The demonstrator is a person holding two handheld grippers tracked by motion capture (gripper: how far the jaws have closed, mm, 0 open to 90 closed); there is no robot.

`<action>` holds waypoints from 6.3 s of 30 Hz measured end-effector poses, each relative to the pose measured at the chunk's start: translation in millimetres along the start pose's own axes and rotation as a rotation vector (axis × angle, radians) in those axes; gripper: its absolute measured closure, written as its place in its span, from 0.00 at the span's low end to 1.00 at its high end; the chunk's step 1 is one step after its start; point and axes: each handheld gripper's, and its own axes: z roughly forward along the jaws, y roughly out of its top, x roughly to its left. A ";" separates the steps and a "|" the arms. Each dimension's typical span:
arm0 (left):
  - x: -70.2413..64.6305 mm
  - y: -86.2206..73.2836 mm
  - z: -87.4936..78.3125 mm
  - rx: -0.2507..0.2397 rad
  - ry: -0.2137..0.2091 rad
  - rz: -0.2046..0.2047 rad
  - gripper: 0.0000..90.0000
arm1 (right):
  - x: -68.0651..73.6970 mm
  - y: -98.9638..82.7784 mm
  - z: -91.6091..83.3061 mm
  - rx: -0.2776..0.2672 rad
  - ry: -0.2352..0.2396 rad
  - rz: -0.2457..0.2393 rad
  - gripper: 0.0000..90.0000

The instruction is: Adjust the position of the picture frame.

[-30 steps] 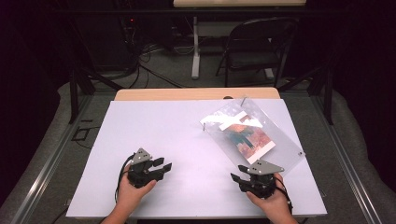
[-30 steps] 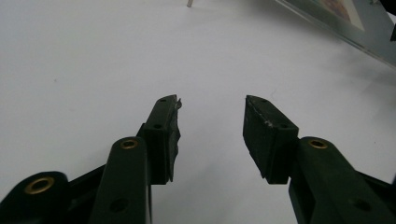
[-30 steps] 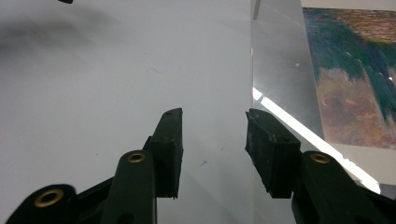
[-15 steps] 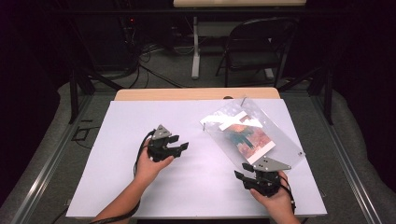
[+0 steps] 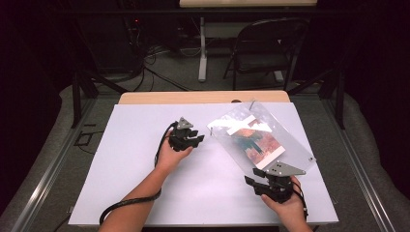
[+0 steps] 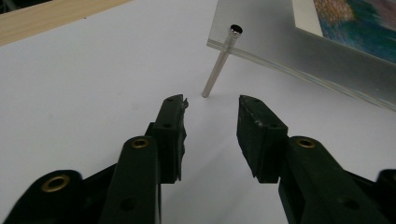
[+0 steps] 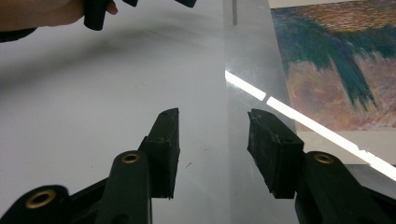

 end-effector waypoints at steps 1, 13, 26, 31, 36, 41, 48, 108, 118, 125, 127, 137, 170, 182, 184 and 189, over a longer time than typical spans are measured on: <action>0.4 0.2 3.9 0.003 0.000 -0.003 0.71 | -0.4 -0.1 0.0 -0.003 0.000 0.004 0.59; 4.8 3.6 31.9 0.008 0.007 -0.014 0.79 | -2.3 0.5 -3.0 -0.015 0.008 0.022 0.59; 0.8 8.8 44.9 0.010 -0.020 -0.021 0.82 | -4.2 0.1 -4.2 -0.018 0.013 0.036 0.58; -1.4 11.8 51.0 0.009 -0.018 -0.014 0.83 | -5.5 0.1 -5.6 -0.022 0.013 0.045 0.58; -2.0 14.0 54.6 0.020 -0.003 -0.002 0.84 | -6.7 -0.3 -6.0 -0.029 0.016 0.058 0.58; -1.6 14.3 56.1 0.022 -0.016 -0.010 0.86 | -7.6 -0.7 -5.3 -0.026 0.018 0.059 0.58; -2.4 14.6 54.3 0.027 -0.017 0.021 0.90 | -7.9 -1.1 -4.1 -0.030 0.020 0.061 0.58; -49.6 -37.8 -19.2 0.052 -0.191 0.149 0.87 | 9.9 4.5 -3.7 0.001 0.116 0.059 0.64; -48.9 -31.9 -21.4 0.019 -0.196 0.147 0.90 | 25.4 2.0 3.5 0.122 0.200 0.029 0.95; -41.2 -25.3 -34.5 -0.035 -0.187 0.111 0.91 | 24.4 -2.0 10.4 0.234 0.170 0.042 1.00; -39.6 -24.8 -38.4 -0.039 -0.187 0.114 0.91 | 24.4 -1.9 11.0 0.249 0.173 0.048 1.00; -42.2 -30.0 -67.5 -0.038 -0.173 0.150 0.93 | 22.4 6.4 10.3 0.251 0.184 0.052 1.00; -77.9 -71.1 -119.5 -0.048 -0.206 0.115 0.93 | -59.9 71.2 106.3 0.324 0.127 0.238 1.00; -91.5 -66.4 -106.2 -0.029 -0.243 0.115 0.95 | -54.0 64.7 74.1 0.276 0.041 0.170 0.94; -95.1 -67.7 -101.7 -0.018 -0.256 0.116 0.95 | -50.2 58.9 59.6 0.255 0.023 0.155 0.92; -107.2 -77.6 -86.4 0.041 -0.239 0.148 0.94 | -38.1 41.2 31.3 0.186 0.055 0.153 0.87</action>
